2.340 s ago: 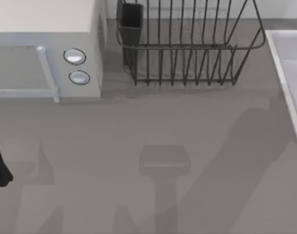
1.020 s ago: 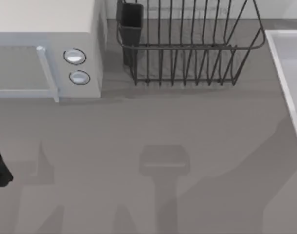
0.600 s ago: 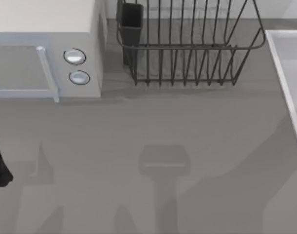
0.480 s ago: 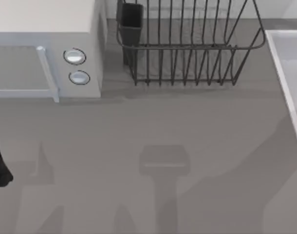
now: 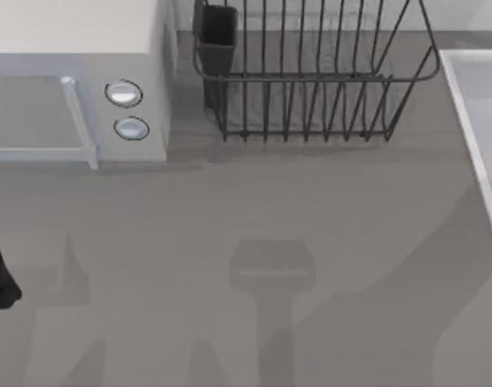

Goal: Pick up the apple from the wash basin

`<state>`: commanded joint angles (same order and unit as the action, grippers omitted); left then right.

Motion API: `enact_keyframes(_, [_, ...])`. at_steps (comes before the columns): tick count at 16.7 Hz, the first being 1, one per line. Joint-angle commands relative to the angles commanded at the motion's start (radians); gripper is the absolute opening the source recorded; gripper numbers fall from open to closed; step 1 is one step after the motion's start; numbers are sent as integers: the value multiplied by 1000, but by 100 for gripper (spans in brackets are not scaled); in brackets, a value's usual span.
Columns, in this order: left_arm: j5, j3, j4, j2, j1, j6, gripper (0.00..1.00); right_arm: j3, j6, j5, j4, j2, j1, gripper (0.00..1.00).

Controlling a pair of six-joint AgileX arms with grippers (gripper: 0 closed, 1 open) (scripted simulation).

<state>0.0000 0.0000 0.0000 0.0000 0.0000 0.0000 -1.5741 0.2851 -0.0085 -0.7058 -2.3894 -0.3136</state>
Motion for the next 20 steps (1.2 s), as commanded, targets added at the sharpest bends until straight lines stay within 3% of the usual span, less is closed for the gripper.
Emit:
enact_keyframes(3, [0, 0, 0, 0, 0, 0, 100, -117, 2, 0, -131, 18, -2, 0])
enact_keyframes(12, [0, 0, 0, 0, 0, 0, 100, -591, 7, -2, -768, 145, -5, 0])
enact_keyframes(20, [0, 0, 0, 0, 0, 0, 100, -677, 5, -3, -862, 180, -1, 0])
